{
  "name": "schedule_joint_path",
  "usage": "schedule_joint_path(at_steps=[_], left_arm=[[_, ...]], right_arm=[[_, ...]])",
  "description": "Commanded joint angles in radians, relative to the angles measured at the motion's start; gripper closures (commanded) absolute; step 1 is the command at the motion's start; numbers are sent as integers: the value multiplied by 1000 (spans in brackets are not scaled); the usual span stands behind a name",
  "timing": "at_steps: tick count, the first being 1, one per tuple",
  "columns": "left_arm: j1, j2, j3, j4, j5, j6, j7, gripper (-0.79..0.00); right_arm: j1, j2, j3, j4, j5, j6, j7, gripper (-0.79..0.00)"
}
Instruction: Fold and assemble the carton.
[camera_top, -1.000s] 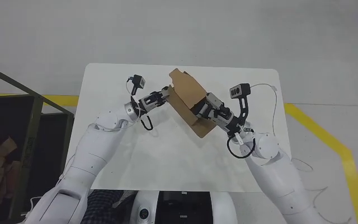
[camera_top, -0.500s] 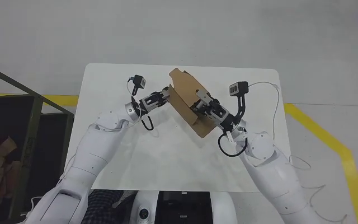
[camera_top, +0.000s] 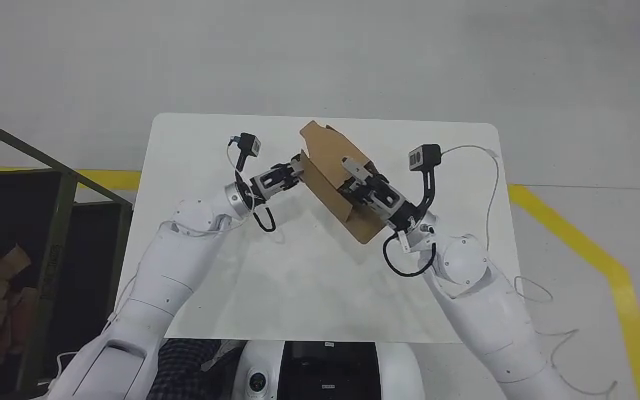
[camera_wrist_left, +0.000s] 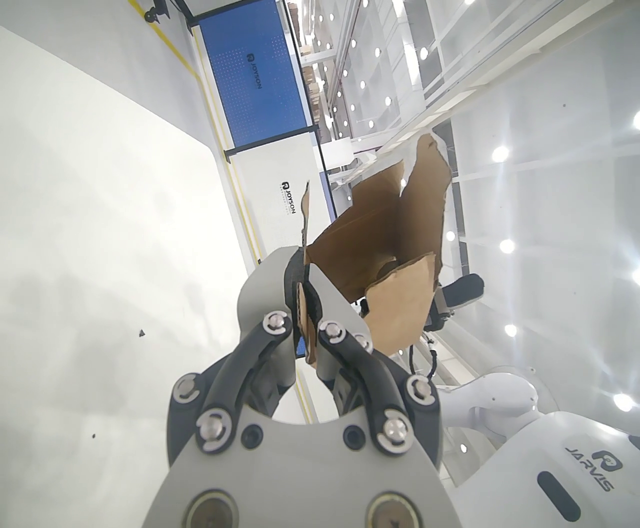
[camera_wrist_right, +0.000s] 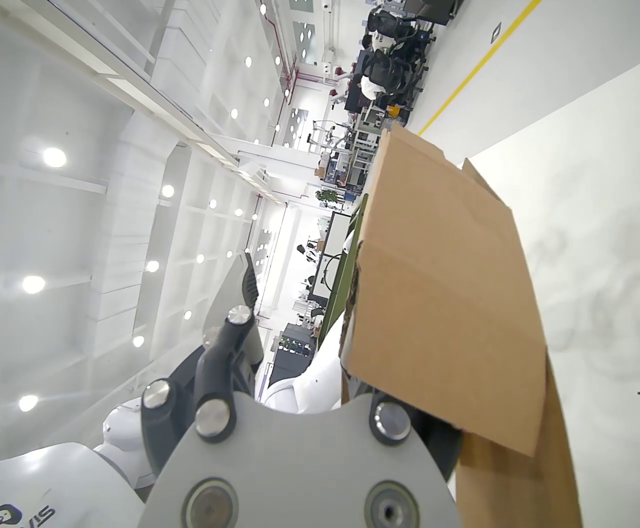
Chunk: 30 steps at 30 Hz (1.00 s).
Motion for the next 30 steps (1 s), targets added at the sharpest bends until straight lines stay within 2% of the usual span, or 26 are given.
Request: schedule_joint_path(at_steps=[1, 11, 15, 17, 19, 21, 22, 23, 24, 25, 26, 30], left_arm=[[4, 0, -3, -6, 6, -2, 8, 0], [23, 3, -18, -36, 60, -20, 42, 0], [29, 4, -22, -46, 68, -24, 42, 0], [31, 4, -23, -47, 67, -24, 41, 0], [34, 4, -25, -48, 57, -21, 39, 0], [35, 4, -25, -48, 43, -20, 30, 0], [35, 4, -26, -47, 35, -20, 24, -83], [34, 4, -27, -45, 28, -20, 17, -256], [34, 4, -27, -44, 25, -20, 14, -372], [34, 3, -27, -44, 16, -19, 8, -665], [34, 3, -27, -43, 6, -18, -3, -785], [35, 4, -35, -39, -35, -17, -34, -785]], right_arm=[[-1, -1, 1, -3, -7, 5, -3, -351], [-4, -4, 1, -9, -54, 52, -12, -286], [-4, -6, 2, -7, -61, 62, -10, -234], [-4, -7, 2, -6, -62, 64, -9, -142], [-3, -7, 3, -5, -64, 64, -9, 0], [-4, -8, 3, -5, -68, 63, -11, 0], [-4, -9, 3, -4, -69, 62, -9, 0], [-3, -9, 4, -4, -70, 60, -9, 0], [-4, -10, 4, -3, -70, 59, -8, 0], [-3, -10, 4, -1, -70, 57, -8, 0], [-3, -11, 5, 1, -70, 56, -7, 0], [-4, -12, 12, 9, -54, 47, -2, 0]])
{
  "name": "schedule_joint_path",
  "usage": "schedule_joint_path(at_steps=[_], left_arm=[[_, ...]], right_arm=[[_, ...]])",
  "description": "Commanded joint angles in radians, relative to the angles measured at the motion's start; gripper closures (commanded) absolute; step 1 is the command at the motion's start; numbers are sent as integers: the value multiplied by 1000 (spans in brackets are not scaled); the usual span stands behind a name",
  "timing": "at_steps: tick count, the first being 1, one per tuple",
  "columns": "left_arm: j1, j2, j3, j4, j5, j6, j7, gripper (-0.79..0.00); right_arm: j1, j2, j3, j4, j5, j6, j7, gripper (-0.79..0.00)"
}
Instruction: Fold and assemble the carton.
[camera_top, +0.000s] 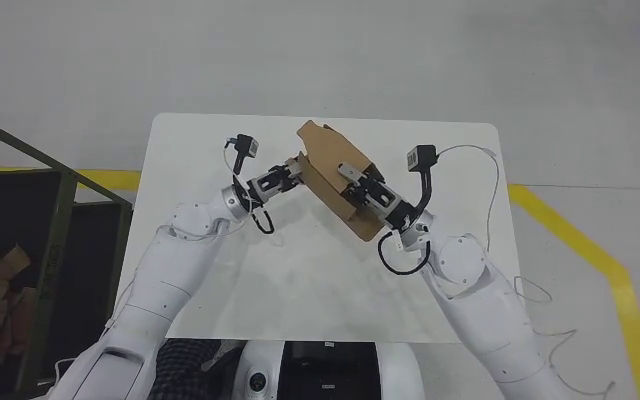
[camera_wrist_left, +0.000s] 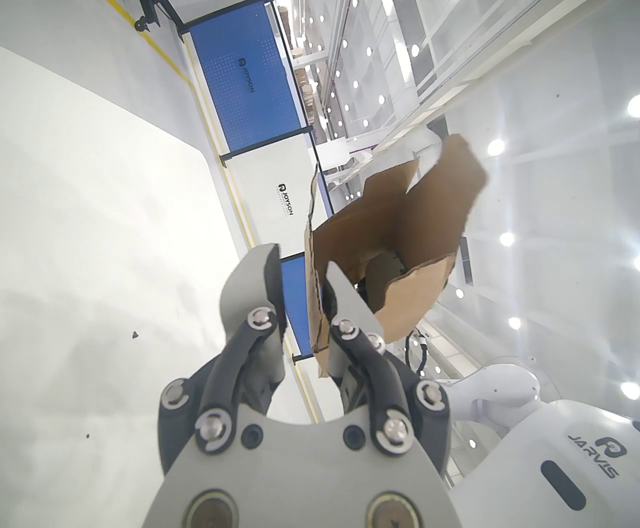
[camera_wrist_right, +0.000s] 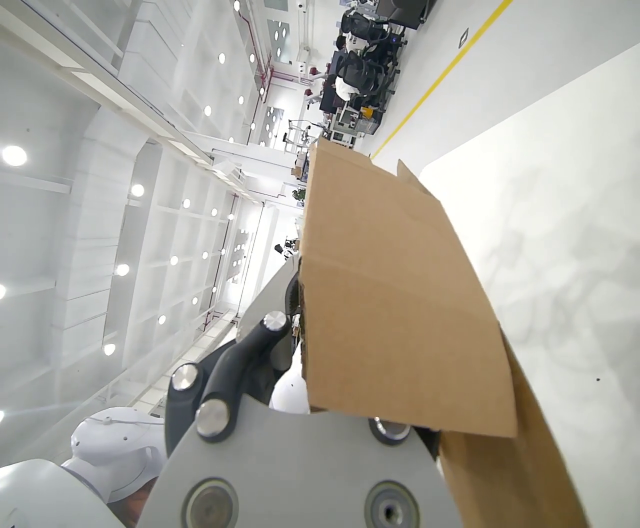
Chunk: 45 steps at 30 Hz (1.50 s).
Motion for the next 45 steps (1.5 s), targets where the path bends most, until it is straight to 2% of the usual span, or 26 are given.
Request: schedule_joint_path(at_steps=[1, 8, 16, 22, 26, 33, 37, 41, 45], left_arm=[[0, 2, -10, 2, -17, -2, -14, -785], [14, 22, -92, 30, -35, 8, -61, -785], [33, 54, -194, 31, -48, 58, -186, -785], [7, 68, -214, 49, -95, 109, -358, -785], [-19, 75, -210, 70, -125, 140, -486, -785], [-59, 81, -187, 105, -187, 194, -669, -785], [-79, 83, -165, 103, -205, 247, -722, -785], [-81, 83, -165, 103, -206, 249, -724, -785], [-81, 83, -165, 103, -206, 249, -724, -785]], right_arm=[[0, 0, 5, 5, 17, -4, 7, 0], [2, 6, 47, 38, 78, -9, 101, 0], [30, 27, 114, 89, 84, -31, 324, 0], [76, 41, 133, 130, 84, -63, 526, 0], [110, 45, 125, 181, 138, -92, 663, 0], [184, 45, 68, 270, 161, -122, 845, 0], [224, 41, 33, 324, 154, -126, 880, 0], [268, 35, 8, 397, 137, -133, 854, 0], [272, 34, 7, 402, 136, -134, 848, 0]])
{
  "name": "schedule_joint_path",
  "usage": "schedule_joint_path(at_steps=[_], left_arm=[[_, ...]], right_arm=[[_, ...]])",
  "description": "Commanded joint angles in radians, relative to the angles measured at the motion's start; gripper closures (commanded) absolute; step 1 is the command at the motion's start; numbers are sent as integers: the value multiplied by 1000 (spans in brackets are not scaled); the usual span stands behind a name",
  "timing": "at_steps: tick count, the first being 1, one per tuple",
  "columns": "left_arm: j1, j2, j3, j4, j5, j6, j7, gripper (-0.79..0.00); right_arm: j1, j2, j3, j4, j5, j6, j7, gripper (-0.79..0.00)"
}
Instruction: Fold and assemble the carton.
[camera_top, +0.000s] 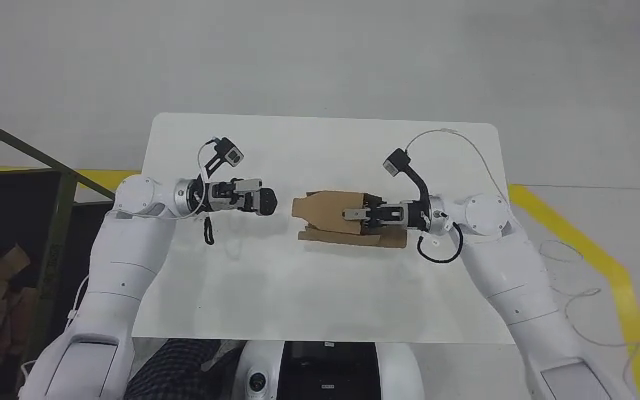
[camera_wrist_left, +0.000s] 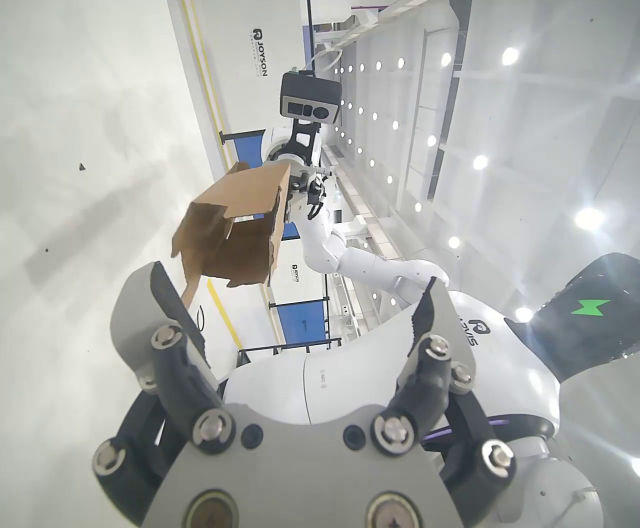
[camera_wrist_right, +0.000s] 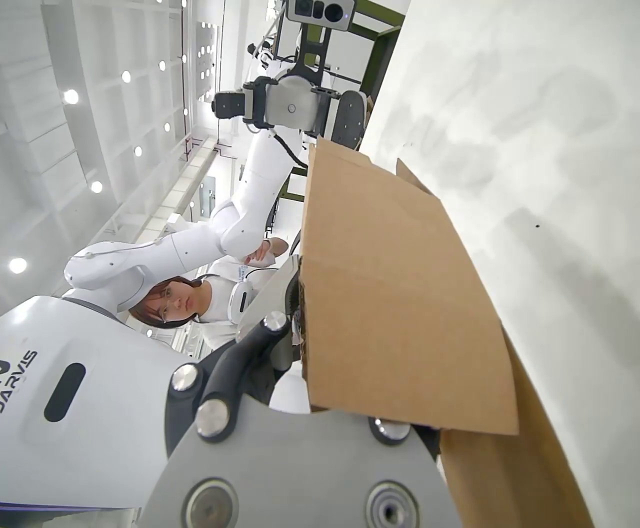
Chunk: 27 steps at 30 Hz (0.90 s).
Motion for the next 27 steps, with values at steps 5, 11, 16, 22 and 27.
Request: schedule_joint_path(at_steps=[5, 11, 16, 22, 27], left_arm=[[0, 0, 0, 0, 0, 0, 0, -785], [18, -2, 10, -42, 4, 6, 47, -785], [29, -7, 41, -69, -23, 27, 60, -785], [19, -12, 76, -63, -35, 30, 66, -785], [7, -15, 92, -47, -73, 54, 41, -785]], right_arm=[[-1, 0, 0, -1, 1, 0, 1, 0], [-11, 0, -4, -18, -15, 14, -32, 0], [-14, 0, -19, -28, -14, 44, -50, 0], [-12, -3, -41, -19, -4, 43, -53, 0], [-11, -2, -44, -5, -10, 45, -65, 0]])
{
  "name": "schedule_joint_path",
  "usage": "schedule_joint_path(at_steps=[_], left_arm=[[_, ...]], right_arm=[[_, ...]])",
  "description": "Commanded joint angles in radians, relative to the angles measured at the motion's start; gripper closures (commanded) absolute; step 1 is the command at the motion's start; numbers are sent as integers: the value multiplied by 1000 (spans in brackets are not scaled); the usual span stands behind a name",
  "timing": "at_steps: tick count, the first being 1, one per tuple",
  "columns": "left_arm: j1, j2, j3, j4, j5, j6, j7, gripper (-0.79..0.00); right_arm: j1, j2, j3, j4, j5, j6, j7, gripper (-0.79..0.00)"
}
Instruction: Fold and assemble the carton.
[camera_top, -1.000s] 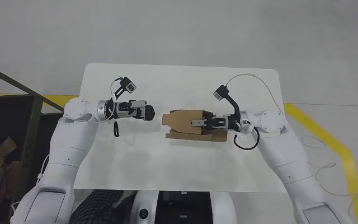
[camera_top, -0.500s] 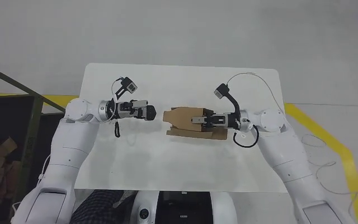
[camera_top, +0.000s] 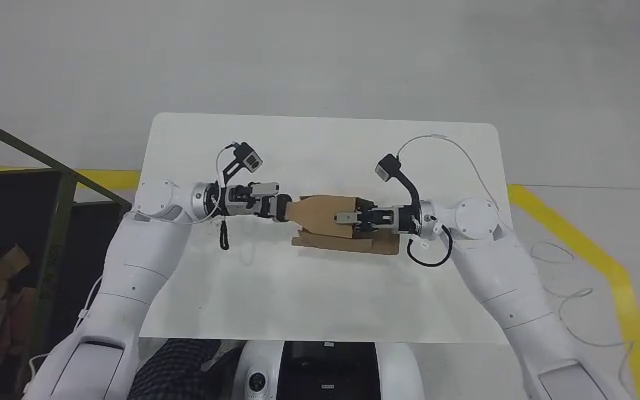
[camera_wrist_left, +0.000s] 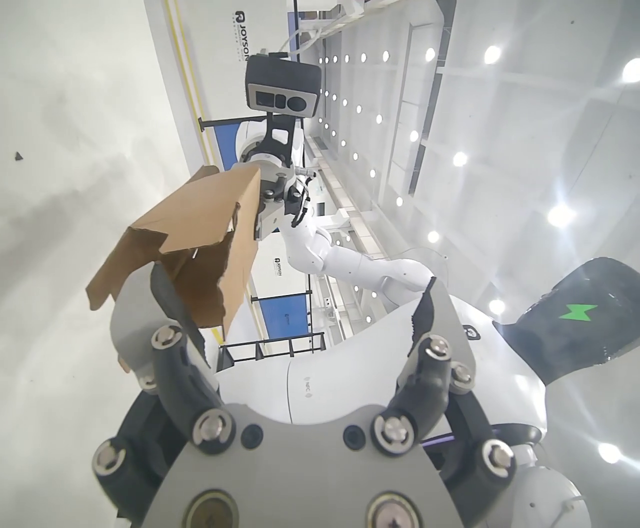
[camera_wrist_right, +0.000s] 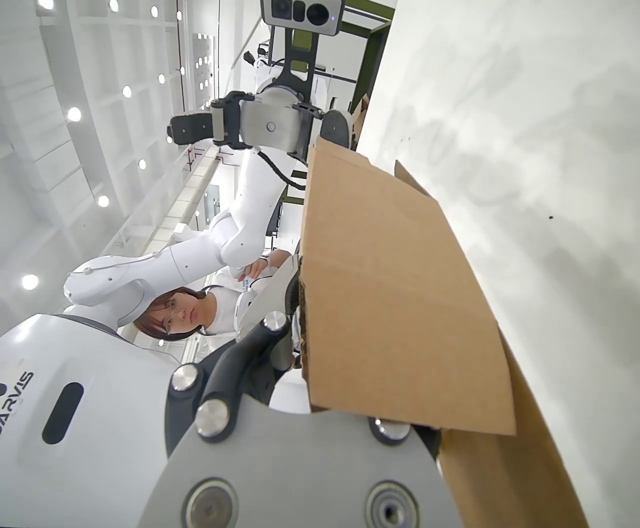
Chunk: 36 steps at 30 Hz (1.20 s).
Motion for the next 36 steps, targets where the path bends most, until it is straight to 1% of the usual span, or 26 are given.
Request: schedule_joint_path(at_steps=[1, 12, 20, 28, 36], left_arm=[[-3, -2, 7, 4, -22, 9, -10, -785], [-26, -9, 18, -2, -108, 11, -16, -785], [-64, -25, 82, -8, -108, 12, -17, -785], [-99, -36, 131, -15, -59, -5, -6, -785], [-110, -36, 147, -35, 14, -20, 26, -785]], right_arm=[[0, 1, 0, 4, -2, 0, -6, 0], [-3, 3, -10, 6, -16, 3, -29, 0], [-3, -1, -40, -15, -26, 11, -46, 0], [0, -4, -59, -23, -33, 24, -65, 0], [0, -3, -63, -33, -38, 36, -80, 0]])
